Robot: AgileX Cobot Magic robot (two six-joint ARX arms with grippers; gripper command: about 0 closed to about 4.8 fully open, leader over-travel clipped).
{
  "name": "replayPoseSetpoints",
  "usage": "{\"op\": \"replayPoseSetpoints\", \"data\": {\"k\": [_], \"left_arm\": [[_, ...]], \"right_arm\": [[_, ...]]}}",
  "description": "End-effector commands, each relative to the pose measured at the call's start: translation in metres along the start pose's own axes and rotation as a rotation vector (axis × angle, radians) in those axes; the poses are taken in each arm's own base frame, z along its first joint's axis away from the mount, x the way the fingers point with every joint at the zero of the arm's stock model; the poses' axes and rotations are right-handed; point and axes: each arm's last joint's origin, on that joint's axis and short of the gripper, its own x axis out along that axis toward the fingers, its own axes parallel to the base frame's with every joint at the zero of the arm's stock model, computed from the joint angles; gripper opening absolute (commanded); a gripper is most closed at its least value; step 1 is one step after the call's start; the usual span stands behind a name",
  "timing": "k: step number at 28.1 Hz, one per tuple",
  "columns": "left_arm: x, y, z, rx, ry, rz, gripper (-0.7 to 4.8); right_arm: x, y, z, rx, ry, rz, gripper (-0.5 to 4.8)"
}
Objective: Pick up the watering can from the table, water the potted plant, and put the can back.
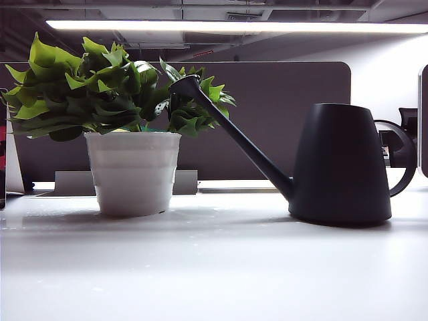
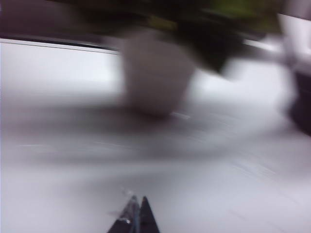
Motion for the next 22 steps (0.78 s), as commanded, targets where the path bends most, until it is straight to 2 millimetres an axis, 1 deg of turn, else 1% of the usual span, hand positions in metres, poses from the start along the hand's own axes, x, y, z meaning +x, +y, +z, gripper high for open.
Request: {"op": "replayPoseSetpoints", "data": {"k": [1, 5, 17, 19, 22], "left_arm": [[-0.0015, 0.0188, 0.0007, -0.032, -0.023, 0.199, -0.02], [-0.0033, 0.0261, 0.0018, -0.045, -0.04, 0.285, -0.02], [-0.0032, 0.0258, 0.0018, -0.045, -0.039, 0.278, -0.02], [-0.0032, 0.0258, 0.0018, -0.045, -0.039, 0.278, -0.02], [-0.0032, 0.0258, 0.0018, -0.045, -0.039, 0.278, -0.02]], "right_arm": [[0.0003, 0.0001, 0.0012, -0.003, -0.025, 0.001, -0.01], [0.0003, 0.0001, 0.0006, -0.003, -0.019, 0.0, -0.01], [0.0002, 0.0001, -0.0002, -0.003, -0.01, 0.004, -0.01], [0.0, -0.0022, 0.0005, -0.003, -0.017, -0.013, -0.01], [-0.0005, -0.009, 0.0009, -0.002, -0.022, -0.089, -0.01]]}}
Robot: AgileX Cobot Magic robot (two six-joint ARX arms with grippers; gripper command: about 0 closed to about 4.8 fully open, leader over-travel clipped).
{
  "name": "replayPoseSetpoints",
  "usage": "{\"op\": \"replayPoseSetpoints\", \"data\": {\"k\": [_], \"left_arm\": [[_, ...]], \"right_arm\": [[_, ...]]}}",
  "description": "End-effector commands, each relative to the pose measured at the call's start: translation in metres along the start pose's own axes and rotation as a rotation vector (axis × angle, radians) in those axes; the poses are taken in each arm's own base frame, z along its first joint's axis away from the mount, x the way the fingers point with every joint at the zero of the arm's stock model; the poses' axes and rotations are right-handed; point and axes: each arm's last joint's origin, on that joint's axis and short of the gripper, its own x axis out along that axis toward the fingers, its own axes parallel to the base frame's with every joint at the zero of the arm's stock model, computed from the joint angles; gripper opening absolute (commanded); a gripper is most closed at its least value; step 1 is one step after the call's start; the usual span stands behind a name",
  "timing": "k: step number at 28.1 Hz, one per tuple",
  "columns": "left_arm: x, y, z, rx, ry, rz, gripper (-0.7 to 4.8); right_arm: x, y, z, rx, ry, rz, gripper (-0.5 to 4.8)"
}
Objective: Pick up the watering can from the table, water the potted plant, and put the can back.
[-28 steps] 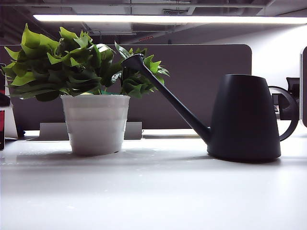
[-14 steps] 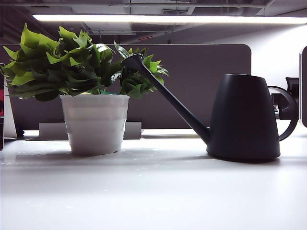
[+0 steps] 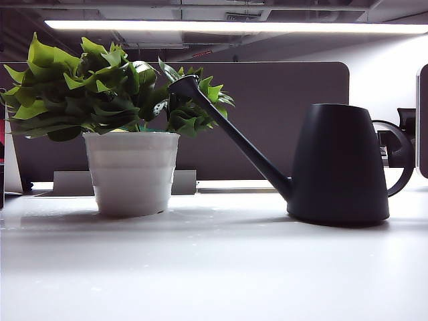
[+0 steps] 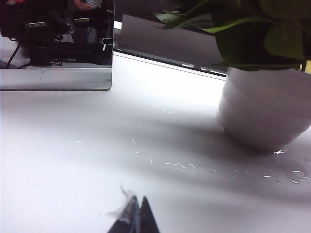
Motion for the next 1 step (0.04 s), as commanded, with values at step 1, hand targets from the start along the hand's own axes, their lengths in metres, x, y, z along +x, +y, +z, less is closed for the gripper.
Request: {"op": "replayPoseSetpoints", "data": {"k": [1], "left_arm": [[0.0005, 0.0003, -0.0025, 0.001, 0.015, -0.001, -0.02]], "right_arm": [[0.0, -0.0052, 0.0003, -0.002, -0.016, -0.059, -0.01]]}}
